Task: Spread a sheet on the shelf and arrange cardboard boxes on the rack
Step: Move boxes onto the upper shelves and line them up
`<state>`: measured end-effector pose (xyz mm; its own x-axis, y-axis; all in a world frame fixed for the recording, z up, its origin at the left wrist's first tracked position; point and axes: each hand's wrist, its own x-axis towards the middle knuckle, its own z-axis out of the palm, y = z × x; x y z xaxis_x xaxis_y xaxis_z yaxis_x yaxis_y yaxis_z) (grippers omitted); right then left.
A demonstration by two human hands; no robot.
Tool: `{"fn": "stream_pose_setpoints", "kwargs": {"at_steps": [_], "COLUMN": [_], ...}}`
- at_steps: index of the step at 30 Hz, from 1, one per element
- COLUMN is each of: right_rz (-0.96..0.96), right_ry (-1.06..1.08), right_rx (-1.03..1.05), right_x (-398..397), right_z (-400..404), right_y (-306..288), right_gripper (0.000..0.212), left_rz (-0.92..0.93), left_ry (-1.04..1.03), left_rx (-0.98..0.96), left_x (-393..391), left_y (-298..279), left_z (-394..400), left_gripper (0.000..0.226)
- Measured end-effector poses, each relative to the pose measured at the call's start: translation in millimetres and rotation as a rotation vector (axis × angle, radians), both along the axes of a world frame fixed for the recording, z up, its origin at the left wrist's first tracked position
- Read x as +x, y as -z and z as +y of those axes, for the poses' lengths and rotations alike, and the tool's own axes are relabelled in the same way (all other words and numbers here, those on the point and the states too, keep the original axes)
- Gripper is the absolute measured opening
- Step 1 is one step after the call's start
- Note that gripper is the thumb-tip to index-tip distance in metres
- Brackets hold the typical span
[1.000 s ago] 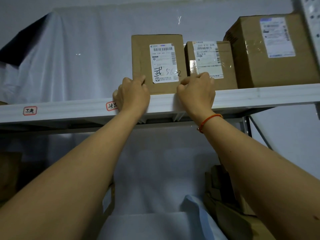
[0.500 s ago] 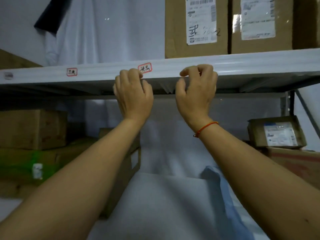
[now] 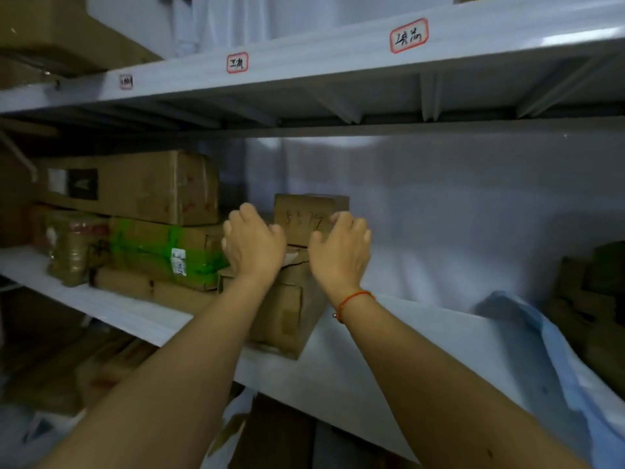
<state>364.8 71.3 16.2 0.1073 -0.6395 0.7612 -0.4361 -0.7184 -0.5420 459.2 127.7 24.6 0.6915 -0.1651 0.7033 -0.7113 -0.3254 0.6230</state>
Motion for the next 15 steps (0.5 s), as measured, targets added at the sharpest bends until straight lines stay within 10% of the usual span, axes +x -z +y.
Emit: {"fn": "stream_pose_setpoints", "kwargs": {"at_steps": [6,15], "right_rz": [-0.162,-0.284], "right_ry": [-0.187,-0.516], "right_rx": [0.969,1.169], "right_x": [25,50], "right_z": [-32,-29], "right_y": [37,76], "right_gripper": [0.054,0.084], "left_rz": [0.506,0.745], "left_ry": [0.033,0.124], "left_rx": [0.01,-0.143], "left_x": [49,65], "left_y": [42,64], "left_z": [-5,-3], "left_gripper": [0.061,0.048]}}
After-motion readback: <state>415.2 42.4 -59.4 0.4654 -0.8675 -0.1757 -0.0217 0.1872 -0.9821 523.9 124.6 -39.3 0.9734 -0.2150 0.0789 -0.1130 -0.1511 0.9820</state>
